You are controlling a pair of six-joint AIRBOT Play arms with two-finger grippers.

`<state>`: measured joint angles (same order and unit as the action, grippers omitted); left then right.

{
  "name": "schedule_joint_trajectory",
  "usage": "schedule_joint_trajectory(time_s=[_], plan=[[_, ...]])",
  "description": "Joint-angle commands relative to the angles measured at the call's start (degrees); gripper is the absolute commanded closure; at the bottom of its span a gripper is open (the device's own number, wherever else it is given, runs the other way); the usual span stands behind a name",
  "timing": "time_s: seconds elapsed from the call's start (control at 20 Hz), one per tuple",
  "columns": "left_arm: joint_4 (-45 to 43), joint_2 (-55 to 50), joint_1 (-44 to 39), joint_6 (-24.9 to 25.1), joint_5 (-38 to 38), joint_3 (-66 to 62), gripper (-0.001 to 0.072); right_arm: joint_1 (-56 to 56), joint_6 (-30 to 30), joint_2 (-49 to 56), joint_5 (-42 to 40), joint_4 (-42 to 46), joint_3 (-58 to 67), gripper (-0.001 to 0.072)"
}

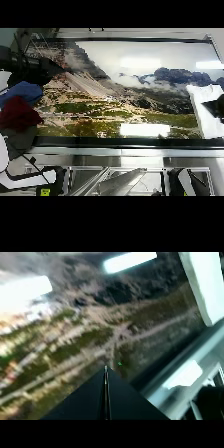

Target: Fold the shirts.

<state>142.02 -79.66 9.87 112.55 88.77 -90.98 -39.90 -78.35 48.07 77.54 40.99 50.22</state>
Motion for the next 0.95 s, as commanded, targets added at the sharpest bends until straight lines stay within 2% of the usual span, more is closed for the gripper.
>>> schedule_joint_trajectory(time_s=[0.0, 0.1, 0.25, 0.45, 0.9], plan=[[-0.1, 7.4, -3.2, 1.4, -1.6, 15.3, 0.0695, 12.8, 3.5, -10.9, -3.5, -1.4, -12.0, 0.0693], [-0.1, 12.2, -5.0, 1.4, -4.1, 23.7, 0.0695, 16.3, 3.8, -14.0, -6.1, -1.3, -16.2, 0.0693], [-0.1, 17.2, -5.6, 1.4, -6.4, 30.9, 0.0695, 17.6, 3.8, -14.4, -5.4, -2.0, -16.7, 0.0693], [0.0, 20.3, -5.2, 1.4, -5.8, 33.6, 0.0695, 17.6, 3.0, -14.4, -0.7, -2.7, -16.7, 0.0693], [0.0, 22.3, -5.2, 1.4, -6.3, 35.0, 0.0695, 17.6, 3.0, -14.4, -1.0, -2.7, -16.7, 0.0693]])
